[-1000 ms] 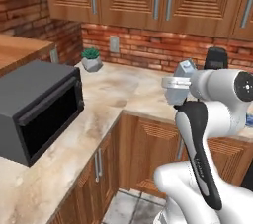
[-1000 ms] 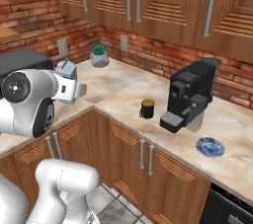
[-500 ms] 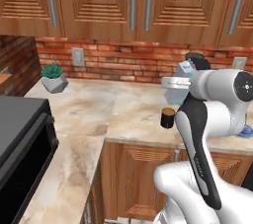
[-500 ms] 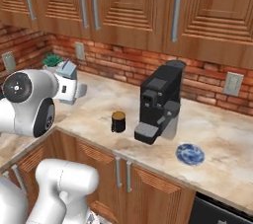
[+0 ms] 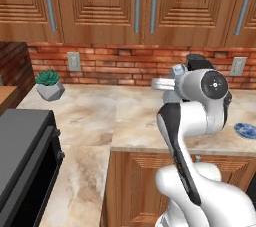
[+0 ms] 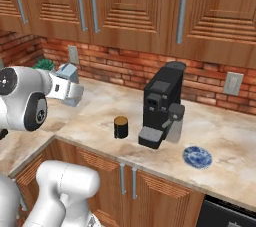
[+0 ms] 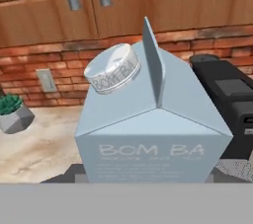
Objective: Take a sugar cube from the saucer and place it inside the coffee. Then, grab milk from the fridge and place it next to the coffee on the counter to sweeten the coffee.
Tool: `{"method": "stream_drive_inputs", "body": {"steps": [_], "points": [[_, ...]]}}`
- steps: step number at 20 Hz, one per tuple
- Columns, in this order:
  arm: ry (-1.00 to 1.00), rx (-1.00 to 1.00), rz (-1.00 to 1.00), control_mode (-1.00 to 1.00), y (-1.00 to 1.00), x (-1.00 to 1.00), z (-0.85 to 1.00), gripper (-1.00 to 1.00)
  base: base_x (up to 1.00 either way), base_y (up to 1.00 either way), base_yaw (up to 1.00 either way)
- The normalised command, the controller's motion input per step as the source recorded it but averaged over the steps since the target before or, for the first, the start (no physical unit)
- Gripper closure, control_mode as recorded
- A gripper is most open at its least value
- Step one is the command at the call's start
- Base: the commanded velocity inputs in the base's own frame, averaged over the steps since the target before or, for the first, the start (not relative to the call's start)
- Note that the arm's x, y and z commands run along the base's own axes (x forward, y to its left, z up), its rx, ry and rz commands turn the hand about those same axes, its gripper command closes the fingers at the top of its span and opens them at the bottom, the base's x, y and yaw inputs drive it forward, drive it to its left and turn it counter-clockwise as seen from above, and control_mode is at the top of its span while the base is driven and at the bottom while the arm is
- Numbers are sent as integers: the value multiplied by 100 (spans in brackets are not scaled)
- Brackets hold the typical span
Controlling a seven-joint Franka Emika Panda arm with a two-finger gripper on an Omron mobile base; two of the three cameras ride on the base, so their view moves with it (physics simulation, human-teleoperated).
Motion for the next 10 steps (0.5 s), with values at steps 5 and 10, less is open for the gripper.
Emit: {"method": "stream_drive_inputs", "body": {"steps": [5, 10], "points": [[28, -8, -29, -100, 16, 55, -39, 100, 0, 0, 0], [19, -4, -18, -100, 0, 44, -40, 100, 0, 0, 0]]}}
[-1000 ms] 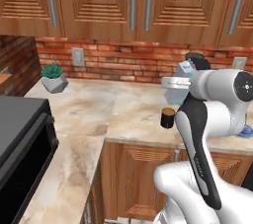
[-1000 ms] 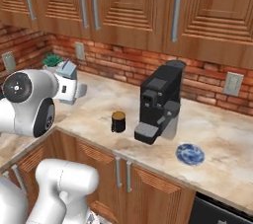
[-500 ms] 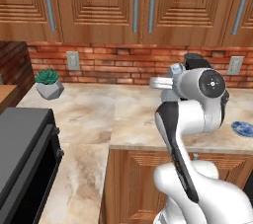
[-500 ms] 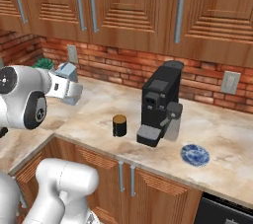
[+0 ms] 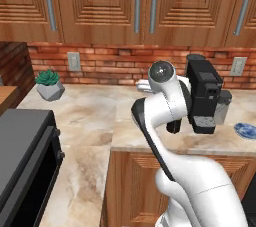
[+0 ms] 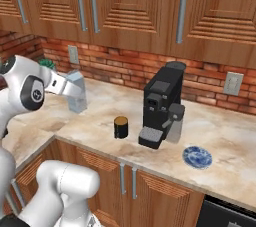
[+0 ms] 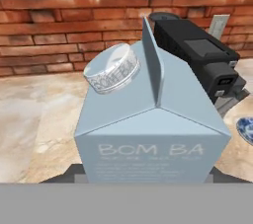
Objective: Take a sugar cube from the saucer and place it inside the coffee. Then, grab milk from the fridge and place it next to the coffee on the counter to sweeten the coffee.
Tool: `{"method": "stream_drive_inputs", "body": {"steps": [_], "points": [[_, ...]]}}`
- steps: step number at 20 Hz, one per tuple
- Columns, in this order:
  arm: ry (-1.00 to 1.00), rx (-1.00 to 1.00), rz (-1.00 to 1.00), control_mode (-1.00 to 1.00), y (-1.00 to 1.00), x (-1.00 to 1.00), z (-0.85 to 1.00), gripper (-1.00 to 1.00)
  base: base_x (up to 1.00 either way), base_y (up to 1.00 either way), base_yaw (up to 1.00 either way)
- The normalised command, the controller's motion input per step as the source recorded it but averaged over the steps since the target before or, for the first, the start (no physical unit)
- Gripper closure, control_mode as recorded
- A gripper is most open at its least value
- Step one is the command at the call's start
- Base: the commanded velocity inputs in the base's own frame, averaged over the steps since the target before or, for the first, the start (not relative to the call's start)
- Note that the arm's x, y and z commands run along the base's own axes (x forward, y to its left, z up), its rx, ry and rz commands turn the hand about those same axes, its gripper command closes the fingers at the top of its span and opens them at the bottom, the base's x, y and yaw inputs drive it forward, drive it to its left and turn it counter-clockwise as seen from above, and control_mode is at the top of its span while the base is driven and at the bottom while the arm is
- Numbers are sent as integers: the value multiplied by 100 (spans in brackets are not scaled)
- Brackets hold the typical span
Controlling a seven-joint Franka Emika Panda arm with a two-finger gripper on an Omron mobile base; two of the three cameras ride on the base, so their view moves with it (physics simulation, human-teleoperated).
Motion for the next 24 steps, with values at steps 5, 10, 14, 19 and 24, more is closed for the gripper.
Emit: {"method": "stream_drive_inputs", "body": {"steps": [5, 10, 14, 19, 24], "points": [[10, -1, -4, -100, -1, 26, -22, 100, 0, 0, 0], [0, 0, 8, -100, -1, 1, -27, 100, 0, 0, 0], [0, 0, 14, -100, 0, 12, -52, 100, 0, 0, 0], [0, 0, 11, -100, -1, 15, -56, 100, 0, 0, 0], [0, 0, 10, -100, -5, 30, -37, 100, 0, 0, 0]]}}
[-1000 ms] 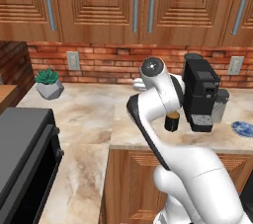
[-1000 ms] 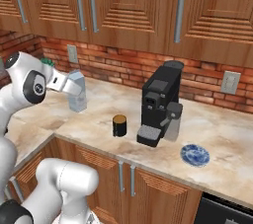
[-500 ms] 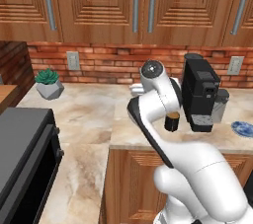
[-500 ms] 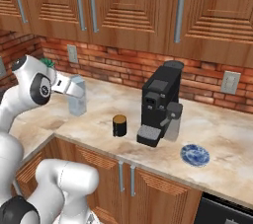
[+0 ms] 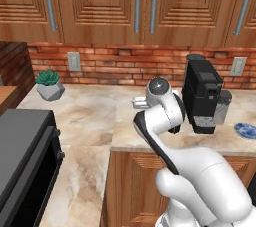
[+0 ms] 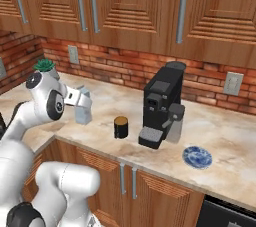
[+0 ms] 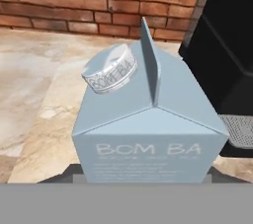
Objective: Take a sugar cube from the saucer and place it inside the coffee. Then, grab milk from the fridge and place it next to the coffee on the counter to sweeten the coffee.
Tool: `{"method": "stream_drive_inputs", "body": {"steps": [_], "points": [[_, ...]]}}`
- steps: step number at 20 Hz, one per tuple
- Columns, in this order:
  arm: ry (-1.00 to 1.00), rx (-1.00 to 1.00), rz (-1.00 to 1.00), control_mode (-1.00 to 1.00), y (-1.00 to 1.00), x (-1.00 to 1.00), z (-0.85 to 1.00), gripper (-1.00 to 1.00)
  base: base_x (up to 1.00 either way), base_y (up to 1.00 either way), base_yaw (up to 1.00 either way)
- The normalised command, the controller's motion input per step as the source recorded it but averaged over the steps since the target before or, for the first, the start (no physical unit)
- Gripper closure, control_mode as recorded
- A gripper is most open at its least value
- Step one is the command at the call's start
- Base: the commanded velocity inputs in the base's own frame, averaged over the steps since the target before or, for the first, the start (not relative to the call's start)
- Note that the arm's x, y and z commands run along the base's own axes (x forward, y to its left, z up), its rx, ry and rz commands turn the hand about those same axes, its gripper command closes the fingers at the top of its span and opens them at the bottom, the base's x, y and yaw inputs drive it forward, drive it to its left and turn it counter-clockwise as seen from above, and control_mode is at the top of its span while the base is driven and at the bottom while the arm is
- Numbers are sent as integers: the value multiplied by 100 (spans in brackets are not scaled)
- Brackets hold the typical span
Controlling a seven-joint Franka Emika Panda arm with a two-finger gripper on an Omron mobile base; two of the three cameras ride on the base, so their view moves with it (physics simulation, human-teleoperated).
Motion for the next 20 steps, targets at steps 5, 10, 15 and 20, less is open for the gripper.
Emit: {"method": "stream_drive_inputs", "body": {"steps": [5, 10, 15, 20], "points": [[0, 0, 3, -100, -1, 46, -19, 100, 0, 0, 0], [0, 0, 2, -100, -5, 26, -26, 100, 0, 0, 0], [0, 0, 0, -100, -8, 12, -30, 100, 0, 0, 0], [0, 0, 0, -100, -14, 5, -17, 100, 0, 0, 0]]}}
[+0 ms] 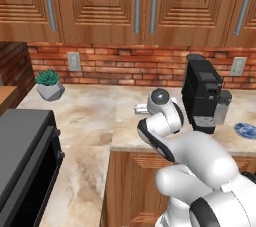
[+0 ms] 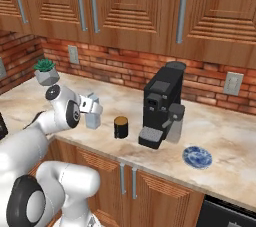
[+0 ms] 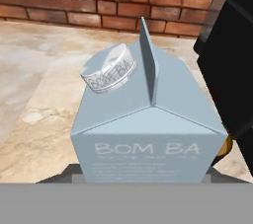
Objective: Take a sugar cube from the saucer and place it inside the coffee. Then, grab milk from the fridge and place it next to the coffee on the counter to sweeten the coffee.
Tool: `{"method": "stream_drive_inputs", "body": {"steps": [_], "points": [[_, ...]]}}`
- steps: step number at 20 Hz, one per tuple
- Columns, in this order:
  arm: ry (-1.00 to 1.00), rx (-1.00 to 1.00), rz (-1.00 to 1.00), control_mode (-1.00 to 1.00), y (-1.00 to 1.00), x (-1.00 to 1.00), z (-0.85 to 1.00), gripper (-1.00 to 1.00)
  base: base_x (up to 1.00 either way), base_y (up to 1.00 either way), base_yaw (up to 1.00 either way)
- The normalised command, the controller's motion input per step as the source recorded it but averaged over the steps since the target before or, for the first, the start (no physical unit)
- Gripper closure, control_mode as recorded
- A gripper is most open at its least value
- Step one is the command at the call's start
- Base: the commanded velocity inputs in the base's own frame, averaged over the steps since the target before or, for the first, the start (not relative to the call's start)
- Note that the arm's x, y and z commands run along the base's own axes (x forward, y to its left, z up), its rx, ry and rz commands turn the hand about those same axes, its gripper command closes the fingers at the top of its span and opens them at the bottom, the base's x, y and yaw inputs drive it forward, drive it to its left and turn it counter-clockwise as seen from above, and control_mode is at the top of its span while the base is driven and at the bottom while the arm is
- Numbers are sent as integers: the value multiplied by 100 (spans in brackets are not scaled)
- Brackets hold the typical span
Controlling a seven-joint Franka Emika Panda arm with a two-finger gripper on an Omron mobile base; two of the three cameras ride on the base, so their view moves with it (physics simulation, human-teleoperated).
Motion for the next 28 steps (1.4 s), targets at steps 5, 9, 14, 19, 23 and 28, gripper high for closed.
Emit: {"method": "stream_drive_inputs", "body": {"steps": [5, 9, 14, 19, 23, 28], "points": [[0, 0, 0, -100, -13, 6, -13, 100, 0, 0, 0], [0, 0, 0, -100, -3, 21, -12, 100, 0, 0, 0], [-2, 0, -1, -100, 0, 33, -11, 100, 0, 0, 0], [-2, 0, 0, -100, -8, 26, -16, 100, 0, 0, 0], [-1, 0, 0, -100, -17, 15, -17, 100, 0, 0, 0], [0, 0, 0, -100, -6, 16, -10, -100, 0, 0, 0]]}}
